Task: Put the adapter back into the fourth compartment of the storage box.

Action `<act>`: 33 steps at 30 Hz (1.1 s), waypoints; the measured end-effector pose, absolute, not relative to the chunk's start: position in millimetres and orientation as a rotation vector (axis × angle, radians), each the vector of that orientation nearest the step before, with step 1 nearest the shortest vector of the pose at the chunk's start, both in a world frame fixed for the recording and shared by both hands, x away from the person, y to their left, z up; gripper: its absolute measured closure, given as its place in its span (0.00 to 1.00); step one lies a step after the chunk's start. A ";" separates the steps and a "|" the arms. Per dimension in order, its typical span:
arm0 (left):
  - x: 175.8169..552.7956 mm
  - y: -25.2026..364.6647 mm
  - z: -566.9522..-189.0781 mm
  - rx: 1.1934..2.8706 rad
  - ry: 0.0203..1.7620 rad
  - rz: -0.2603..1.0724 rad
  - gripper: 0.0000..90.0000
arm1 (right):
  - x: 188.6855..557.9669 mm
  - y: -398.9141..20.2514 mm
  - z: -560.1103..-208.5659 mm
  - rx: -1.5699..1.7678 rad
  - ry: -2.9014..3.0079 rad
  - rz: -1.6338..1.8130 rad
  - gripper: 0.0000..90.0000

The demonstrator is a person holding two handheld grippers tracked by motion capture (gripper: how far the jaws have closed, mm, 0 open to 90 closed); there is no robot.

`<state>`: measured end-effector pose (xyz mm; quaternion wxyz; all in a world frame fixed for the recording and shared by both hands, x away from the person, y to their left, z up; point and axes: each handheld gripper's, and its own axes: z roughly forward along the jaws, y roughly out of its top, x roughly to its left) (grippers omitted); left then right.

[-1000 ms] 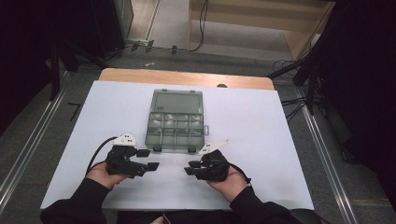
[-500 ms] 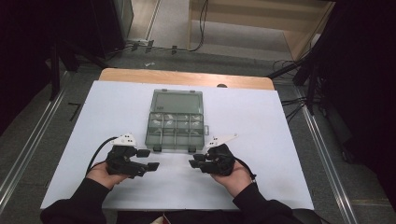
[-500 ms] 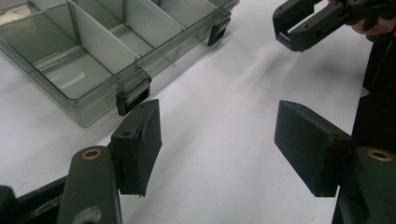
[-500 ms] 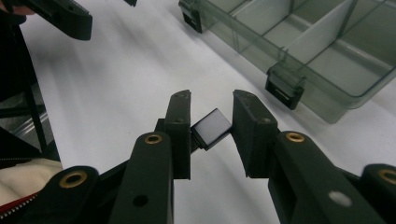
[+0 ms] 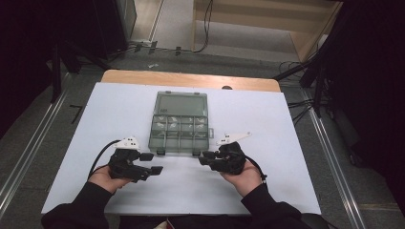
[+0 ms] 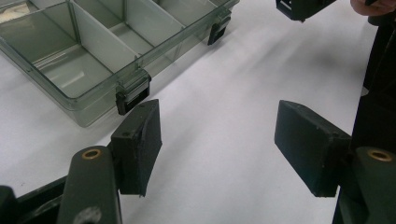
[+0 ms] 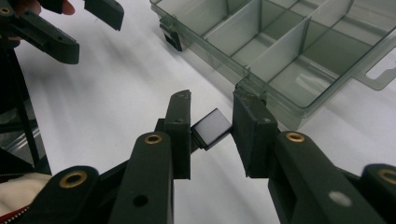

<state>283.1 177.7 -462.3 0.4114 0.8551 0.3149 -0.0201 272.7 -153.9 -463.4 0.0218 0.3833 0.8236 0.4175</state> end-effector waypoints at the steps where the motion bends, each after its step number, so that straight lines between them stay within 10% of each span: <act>1: 283.0 177.7 -462.3 2.151 0.793 -0.052 0.36 | 273.2 -154.3 -463.1 1.188 2.551 1.295 0.74; 33: 278.3 184.9 -464.0 2.147 0.824 -0.037 0.36 | 298.0 -168.9 -454.5 1.257 2.460 1.333 0.74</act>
